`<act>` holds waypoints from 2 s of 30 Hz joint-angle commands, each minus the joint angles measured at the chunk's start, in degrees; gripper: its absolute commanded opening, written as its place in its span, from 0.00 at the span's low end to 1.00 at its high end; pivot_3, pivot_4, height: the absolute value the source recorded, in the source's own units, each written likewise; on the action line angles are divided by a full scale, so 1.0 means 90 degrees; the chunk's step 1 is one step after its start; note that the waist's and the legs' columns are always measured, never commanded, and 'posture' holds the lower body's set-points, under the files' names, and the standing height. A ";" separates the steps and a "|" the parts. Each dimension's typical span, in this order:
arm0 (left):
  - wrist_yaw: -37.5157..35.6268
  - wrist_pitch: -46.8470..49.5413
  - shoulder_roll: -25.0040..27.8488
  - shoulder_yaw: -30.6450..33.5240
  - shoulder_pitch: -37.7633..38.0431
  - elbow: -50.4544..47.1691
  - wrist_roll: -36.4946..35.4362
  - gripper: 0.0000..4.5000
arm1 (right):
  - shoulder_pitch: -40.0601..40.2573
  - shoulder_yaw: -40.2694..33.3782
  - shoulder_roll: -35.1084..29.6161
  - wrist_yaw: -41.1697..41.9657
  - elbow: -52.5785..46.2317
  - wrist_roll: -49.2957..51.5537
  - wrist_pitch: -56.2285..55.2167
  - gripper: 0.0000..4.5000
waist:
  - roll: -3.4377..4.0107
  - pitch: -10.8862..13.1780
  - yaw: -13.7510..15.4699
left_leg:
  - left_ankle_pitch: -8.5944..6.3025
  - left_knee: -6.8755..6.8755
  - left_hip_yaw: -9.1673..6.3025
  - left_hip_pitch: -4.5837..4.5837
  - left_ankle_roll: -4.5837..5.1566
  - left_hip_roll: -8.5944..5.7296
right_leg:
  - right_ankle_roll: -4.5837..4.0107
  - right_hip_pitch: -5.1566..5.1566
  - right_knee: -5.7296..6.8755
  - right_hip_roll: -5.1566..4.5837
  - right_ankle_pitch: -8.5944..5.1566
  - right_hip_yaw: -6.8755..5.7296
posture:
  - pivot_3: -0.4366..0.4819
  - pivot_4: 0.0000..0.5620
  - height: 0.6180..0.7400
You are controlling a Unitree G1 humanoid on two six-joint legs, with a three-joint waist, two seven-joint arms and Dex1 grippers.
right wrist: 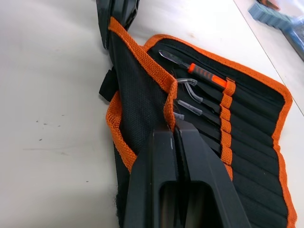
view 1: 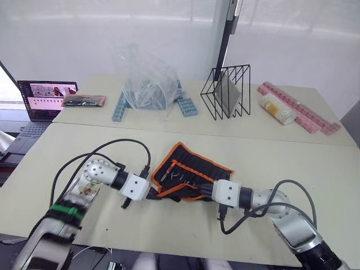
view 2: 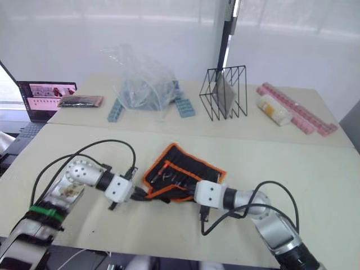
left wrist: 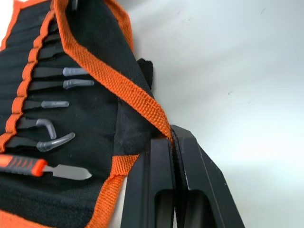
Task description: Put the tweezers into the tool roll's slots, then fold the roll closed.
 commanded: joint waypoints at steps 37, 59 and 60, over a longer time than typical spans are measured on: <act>0.1586 0.5453 0.0226 -0.0416 0.0047 -0.1954 -0.1619 0.00 | 0.1859 -0.1331 -0.1150 0.0106 -0.0695 0.0963 0.1074 0.00 | 0.0005 0.0000 0.0177 | 0.0005 0.0002 0.0012 0.0000 -0.0002 -0.0005 | -0.0010 0.0002 -0.0002 -0.0001 0.0003 0.0006 | 0.48 0.27 0.84; 0.2253 0.6461 0.0134 -0.0133 -0.0345 -0.2343 -0.1989 0.00 | 0.1631 -0.1703 -0.0446 -0.0322 -0.1183 0.1862 0.2609 0.36 | 0.0005 0.0000 0.0158 | 0.0005 0.0002 0.0012 0.0001 -0.0002 -0.0004 | -0.0009 0.0002 -0.0001 0.0001 0.0003 0.0006 | 0.48 0.27 0.84; 0.2258 0.6494 0.0139 -0.0121 -0.0341 -0.2349 -0.2002 0.00 | 0.1640 -0.1775 -0.0459 -0.0306 -0.1236 0.1912 0.2672 0.43 | 0.0005 0.0000 0.0157 | 0.0005 0.0002 0.0011 0.0001 -0.0002 -0.0003 | -0.0009 0.0002 -0.0001 0.0002 0.0003 0.0006 | 0.48 0.27 0.84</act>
